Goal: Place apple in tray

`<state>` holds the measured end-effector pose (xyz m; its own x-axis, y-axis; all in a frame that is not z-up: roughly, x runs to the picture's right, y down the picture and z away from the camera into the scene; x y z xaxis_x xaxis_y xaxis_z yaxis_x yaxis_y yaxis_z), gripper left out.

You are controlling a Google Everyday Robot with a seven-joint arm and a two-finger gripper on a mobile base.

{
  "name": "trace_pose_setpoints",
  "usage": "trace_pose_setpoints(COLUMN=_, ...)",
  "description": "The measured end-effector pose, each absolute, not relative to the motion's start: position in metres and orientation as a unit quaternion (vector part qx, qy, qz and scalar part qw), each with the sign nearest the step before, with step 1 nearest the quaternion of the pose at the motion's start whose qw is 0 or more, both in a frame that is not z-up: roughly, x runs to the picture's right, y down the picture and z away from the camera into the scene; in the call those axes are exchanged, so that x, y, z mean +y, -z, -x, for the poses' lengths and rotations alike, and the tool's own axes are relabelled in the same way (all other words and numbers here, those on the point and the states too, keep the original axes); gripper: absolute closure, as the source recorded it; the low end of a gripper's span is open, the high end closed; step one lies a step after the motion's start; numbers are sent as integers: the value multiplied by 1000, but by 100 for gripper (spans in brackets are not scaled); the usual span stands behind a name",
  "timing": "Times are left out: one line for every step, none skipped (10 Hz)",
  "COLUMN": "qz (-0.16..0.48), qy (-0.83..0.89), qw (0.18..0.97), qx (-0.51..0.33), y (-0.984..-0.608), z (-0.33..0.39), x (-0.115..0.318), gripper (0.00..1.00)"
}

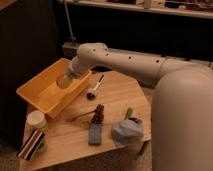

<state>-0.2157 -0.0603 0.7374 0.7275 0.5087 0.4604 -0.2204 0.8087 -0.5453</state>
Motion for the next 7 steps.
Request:
trace_pose_setpoints(qz=232, qy=-203, qw=899, qx=-310, y=-736, z=216, x=-62, gripper=97)
trace_pose_setpoints(qz=232, qy=-204, qw=899, qx=-309, y=-737, z=214, x=-61, gripper=97)
trace_pose_setpoints(qz=232, qy=-204, qw=899, qx=-309, y=-737, z=214, x=-61, gripper=97)
trace_pose_setpoints(qz=233, qy=-203, qw=899, qx=-309, y=-737, z=216, x=-61, gripper=97)
trace_pose_setpoints(qz=233, qy=-203, qw=899, qx=-309, y=-738, z=215, x=-60, gripper=97)
trace_pose_setpoints(qz=233, qy=-204, qw=899, qx=-309, y=-738, z=215, x=-61, gripper=99)
trace_pose_setpoints(qz=233, qy=-204, qw=899, qx=-309, y=-738, z=214, x=-61, gripper=100)
